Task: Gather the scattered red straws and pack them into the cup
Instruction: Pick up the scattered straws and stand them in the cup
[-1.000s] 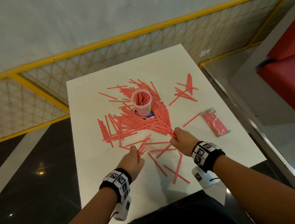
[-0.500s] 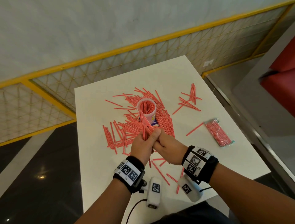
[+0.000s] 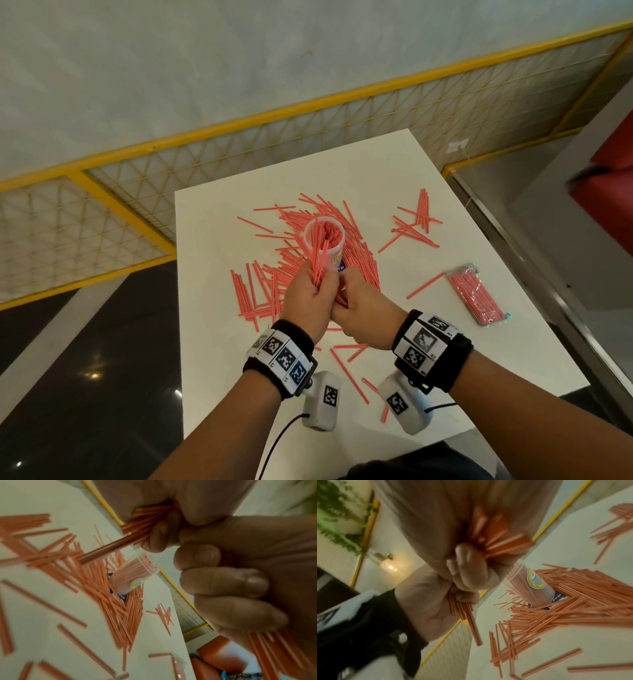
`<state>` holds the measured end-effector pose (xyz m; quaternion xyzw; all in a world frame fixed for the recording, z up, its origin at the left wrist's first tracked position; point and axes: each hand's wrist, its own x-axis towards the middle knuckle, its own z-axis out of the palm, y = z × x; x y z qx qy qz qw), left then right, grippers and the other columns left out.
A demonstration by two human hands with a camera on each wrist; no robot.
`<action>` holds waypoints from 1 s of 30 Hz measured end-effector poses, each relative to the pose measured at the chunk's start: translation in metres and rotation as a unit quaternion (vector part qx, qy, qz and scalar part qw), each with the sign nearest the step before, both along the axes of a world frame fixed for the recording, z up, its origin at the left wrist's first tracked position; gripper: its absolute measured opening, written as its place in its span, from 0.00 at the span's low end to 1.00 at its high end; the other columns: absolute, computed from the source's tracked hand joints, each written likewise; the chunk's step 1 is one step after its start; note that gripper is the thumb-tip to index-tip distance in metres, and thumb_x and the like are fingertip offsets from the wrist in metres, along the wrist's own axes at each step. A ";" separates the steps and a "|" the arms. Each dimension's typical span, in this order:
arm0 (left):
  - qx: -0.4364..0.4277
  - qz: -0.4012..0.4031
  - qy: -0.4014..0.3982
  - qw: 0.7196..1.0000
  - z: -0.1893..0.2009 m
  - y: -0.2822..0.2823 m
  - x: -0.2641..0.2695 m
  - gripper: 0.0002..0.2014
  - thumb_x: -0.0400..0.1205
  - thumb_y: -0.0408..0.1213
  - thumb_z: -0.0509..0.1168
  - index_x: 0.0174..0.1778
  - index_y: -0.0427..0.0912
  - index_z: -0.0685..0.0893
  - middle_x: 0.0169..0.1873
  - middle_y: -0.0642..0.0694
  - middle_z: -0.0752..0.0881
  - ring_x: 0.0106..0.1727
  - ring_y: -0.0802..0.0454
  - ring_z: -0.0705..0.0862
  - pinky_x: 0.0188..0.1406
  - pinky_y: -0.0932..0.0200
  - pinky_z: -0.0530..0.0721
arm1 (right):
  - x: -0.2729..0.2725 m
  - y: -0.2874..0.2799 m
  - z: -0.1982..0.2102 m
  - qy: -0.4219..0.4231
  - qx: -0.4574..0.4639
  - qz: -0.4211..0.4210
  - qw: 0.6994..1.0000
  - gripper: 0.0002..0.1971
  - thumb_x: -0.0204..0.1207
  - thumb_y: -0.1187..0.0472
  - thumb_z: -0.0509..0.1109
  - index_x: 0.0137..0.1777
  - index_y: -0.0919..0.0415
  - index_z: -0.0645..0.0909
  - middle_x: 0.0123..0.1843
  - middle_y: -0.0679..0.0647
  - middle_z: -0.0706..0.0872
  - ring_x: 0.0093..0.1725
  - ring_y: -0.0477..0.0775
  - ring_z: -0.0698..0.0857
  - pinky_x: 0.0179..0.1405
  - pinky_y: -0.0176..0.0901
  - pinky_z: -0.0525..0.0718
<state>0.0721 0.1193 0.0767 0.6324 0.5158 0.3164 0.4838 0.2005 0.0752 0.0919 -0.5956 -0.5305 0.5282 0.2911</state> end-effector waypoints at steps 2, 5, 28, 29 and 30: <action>0.035 -0.020 0.010 0.999 0.006 -0.001 0.000 0.07 0.90 0.44 0.63 0.46 0.52 0.81 0.35 0.49 0.84 0.34 0.62 0.84 0.35 0.69 0.80 | 0.002 0.002 0.004 0.047 -0.062 -0.019 0.997 0.20 0.81 0.64 0.70 0.68 0.58 0.65 0.35 0.51 0.80 0.20 0.41 0.75 0.19 0.38 0.73; 0.056 -0.045 0.033 0.997 0.008 -0.002 0.001 0.12 0.90 0.50 0.62 0.61 0.47 0.80 0.39 0.51 0.86 0.40 0.61 0.86 0.43 0.60 0.86 | 0.003 0.004 0.007 0.076 -0.089 -0.017 0.993 0.37 0.76 0.70 0.73 0.79 0.47 0.59 0.37 0.51 0.81 0.24 0.41 0.77 0.22 0.40 0.75; 0.062 0.062 -0.150 0.985 0.054 -0.019 0.019 0.04 0.90 0.47 0.63 0.53 0.53 0.77 0.33 0.44 0.87 0.40 0.54 0.88 0.48 0.69 0.82 | -0.014 0.014 0.005 0.051 -0.108 -0.038 0.992 0.05 0.78 0.73 0.63 0.46 0.74 0.79 0.27 0.59 0.76 0.23 0.51 0.72 0.25 0.43 0.73; 0.058 0.064 -0.149 0.985 0.054 -0.018 0.018 0.05 0.89 0.48 0.65 0.55 0.52 0.78 0.33 0.47 0.87 0.42 0.54 0.89 0.50 0.66 0.83 | -0.015 0.015 0.004 0.047 -0.104 -0.039 0.993 0.06 0.78 0.73 0.62 0.49 0.76 0.79 0.30 0.63 0.77 0.26 0.53 0.73 0.27 0.44 0.74; 0.051 0.067 -0.147 0.986 0.055 -0.017 0.016 0.06 0.88 0.48 0.67 0.57 0.52 0.80 0.36 0.49 0.89 0.45 0.56 0.90 0.52 0.65 0.84 | -0.017 0.017 0.004 0.043 -0.095 -0.037 0.994 0.07 0.79 0.72 0.62 0.51 0.77 0.79 0.33 0.65 0.79 0.28 0.55 0.74 0.28 0.46 0.75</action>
